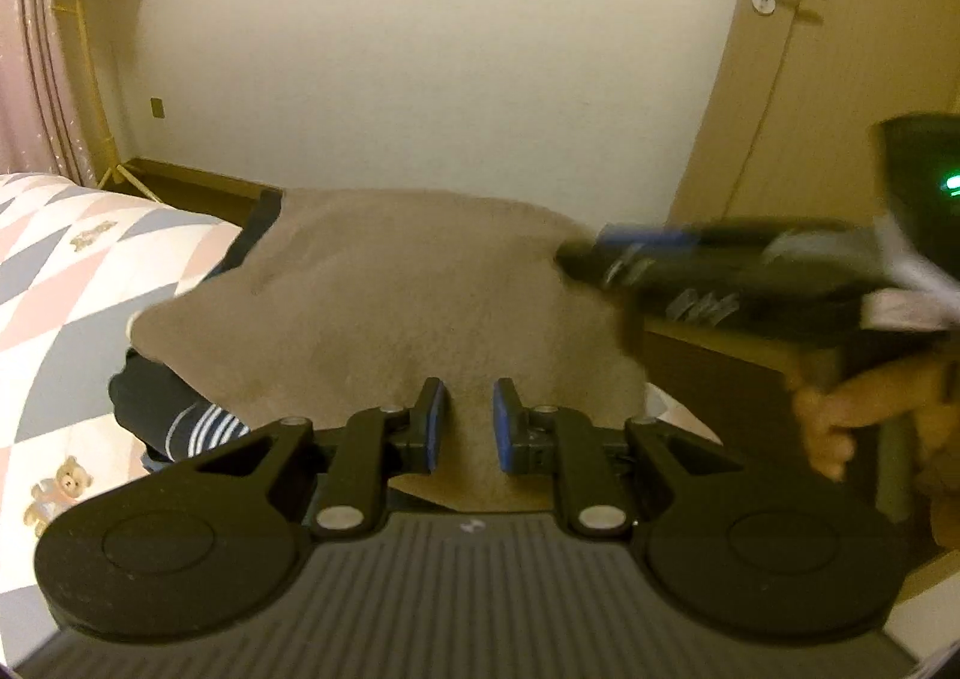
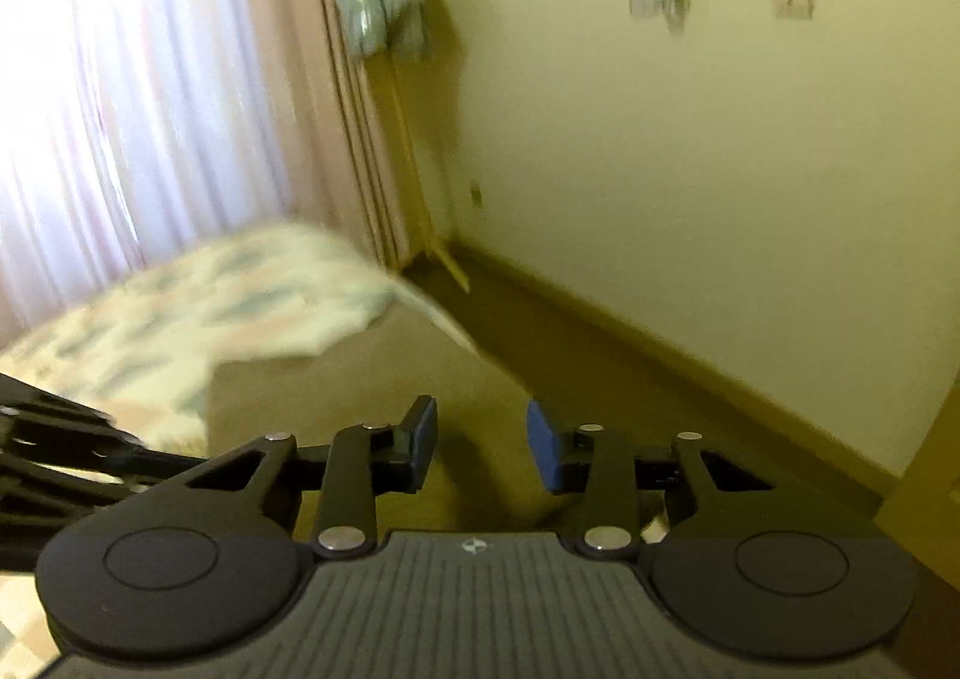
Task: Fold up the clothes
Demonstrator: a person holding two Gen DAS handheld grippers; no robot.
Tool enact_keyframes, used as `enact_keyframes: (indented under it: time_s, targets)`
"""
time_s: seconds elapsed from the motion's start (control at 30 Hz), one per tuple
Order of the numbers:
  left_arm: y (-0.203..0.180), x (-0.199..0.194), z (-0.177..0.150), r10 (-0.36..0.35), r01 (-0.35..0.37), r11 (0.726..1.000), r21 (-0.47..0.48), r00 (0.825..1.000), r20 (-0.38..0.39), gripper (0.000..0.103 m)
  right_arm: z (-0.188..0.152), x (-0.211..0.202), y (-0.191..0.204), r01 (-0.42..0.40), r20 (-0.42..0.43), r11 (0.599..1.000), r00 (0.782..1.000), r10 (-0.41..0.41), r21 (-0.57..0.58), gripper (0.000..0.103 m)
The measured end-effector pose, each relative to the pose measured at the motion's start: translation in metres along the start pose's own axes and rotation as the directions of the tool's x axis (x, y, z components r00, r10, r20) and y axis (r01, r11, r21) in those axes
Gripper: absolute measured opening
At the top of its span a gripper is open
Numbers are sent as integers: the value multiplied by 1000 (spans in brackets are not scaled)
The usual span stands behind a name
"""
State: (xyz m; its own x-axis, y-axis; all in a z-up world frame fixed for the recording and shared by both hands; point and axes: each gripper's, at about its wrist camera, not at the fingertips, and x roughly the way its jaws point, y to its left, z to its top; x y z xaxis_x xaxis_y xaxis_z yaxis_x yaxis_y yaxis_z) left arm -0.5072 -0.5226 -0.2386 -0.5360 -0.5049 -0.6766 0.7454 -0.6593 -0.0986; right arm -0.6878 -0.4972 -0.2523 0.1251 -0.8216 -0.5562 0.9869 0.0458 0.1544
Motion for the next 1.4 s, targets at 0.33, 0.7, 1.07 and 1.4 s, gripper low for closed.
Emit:
enact_keyframes:
  time_s: [0.33, 0.7, 1.07, 1.4]
  targets:
    - [-5, -33, 24, 131, -140, 987, -80, 986, -105, 39, 14, -34, 6, 41, -37, 988, 999, -36, 147, 42]
    - [-7, -124, 21, 297, -307, 951, -43, 942, -158, 82, -18, -134, 73, 150, -155, 948, 982, -109, 282, 77]
    - [-2, -242, -5, 341, -347, 936, -60, 936, -84, 102, -5, -221, 158, 222, -126, 939, 973, -195, 263, 101]
    - [13, -313, -43, 339, -347, 923, -166, 938, -71, 102, -6, -260, 218, 299, -189, 924, 948, -257, 240, 101]
